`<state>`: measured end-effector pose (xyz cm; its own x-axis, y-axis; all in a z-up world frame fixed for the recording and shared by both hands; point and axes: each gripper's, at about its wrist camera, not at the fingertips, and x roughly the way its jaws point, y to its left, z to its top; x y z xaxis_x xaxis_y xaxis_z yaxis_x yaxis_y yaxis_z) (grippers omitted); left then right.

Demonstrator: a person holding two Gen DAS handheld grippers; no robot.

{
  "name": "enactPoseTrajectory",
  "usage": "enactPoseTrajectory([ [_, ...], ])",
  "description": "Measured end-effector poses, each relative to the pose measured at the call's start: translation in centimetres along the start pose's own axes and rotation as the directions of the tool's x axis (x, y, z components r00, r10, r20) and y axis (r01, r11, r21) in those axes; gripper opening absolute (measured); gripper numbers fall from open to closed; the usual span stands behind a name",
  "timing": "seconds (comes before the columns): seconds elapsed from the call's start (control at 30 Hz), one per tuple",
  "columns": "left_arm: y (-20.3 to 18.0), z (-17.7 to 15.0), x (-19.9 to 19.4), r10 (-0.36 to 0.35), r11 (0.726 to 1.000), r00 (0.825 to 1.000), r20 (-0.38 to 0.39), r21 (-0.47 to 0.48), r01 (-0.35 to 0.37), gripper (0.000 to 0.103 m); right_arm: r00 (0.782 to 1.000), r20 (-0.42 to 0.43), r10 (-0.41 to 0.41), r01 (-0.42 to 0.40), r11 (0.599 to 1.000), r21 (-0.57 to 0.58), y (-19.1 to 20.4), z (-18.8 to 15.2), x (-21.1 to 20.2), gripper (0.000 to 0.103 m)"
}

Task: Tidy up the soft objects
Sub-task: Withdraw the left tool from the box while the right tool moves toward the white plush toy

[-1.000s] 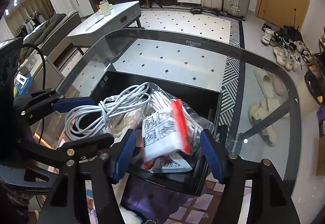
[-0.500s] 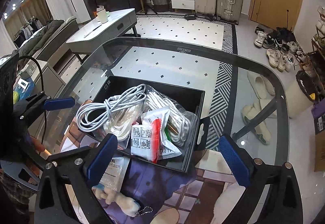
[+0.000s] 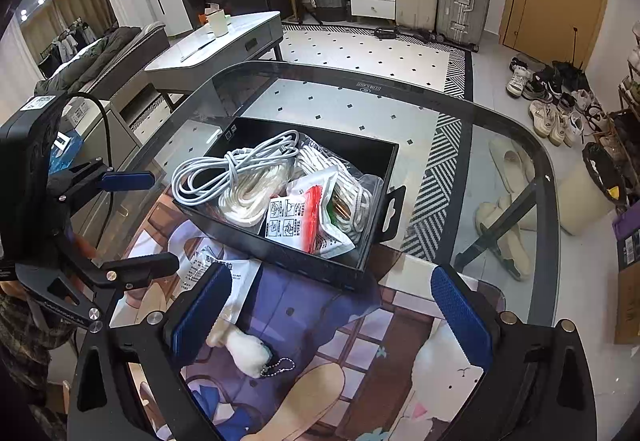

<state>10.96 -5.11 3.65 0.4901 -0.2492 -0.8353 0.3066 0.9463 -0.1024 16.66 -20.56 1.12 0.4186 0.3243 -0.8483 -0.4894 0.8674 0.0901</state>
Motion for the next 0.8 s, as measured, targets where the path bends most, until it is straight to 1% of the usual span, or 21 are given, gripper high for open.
enactPoseTrajectory([
  [0.17,0.0,-0.7,-0.2,0.007,1.000,1.000,0.000,0.027,-0.007,0.101,0.998,0.052,-0.048,0.052,0.996,-0.078,0.7,-1.1,-0.9,0.102],
  [0.3,-0.1,-0.9,-0.3,0.008,0.999,1.000,0.004,0.048,-0.009,0.101,0.997,0.070,-0.031,0.041,0.988,-0.150,1.5,-2.3,-1.1,0.102],
  [0.43,-0.4,-1.3,-0.4,0.021,0.996,1.000,0.006,0.089,-0.022,0.101,0.998,0.067,-0.009,0.023,0.978,-0.205,2.4,-3.4,-1.2,0.101],
  [0.53,-0.6,-1.7,-0.4,0.016,0.993,1.000,-0.006,0.113,-0.015,0.101,0.998,0.059,-0.006,0.020,0.971,-0.238,2.8,-4.2,-1.2,0.102],
  [0.6,-0.7,-1.9,-0.4,0.016,0.992,1.000,-0.012,0.128,-0.015,0.101,0.999,0.044,0.004,0.007,0.969,-0.247,3.0,-4.6,-1.1,0.102],
  [0.7,-0.8,-2.1,-0.5,0.010,0.988,1.000,-0.017,0.152,-0.008,0.101,0.999,0.009,0.039,-0.036,0.970,-0.239,3.1,-4.9,-1.0,0.102],
  [0.8,-1.1,-2.4,-0.5,0.000,0.983,1.000,-0.025,0.185,0.005,0.101,0.999,-0.004,0.048,-0.047,0.964,-0.263,3.6,-5.2,-0.9,0.102],
])
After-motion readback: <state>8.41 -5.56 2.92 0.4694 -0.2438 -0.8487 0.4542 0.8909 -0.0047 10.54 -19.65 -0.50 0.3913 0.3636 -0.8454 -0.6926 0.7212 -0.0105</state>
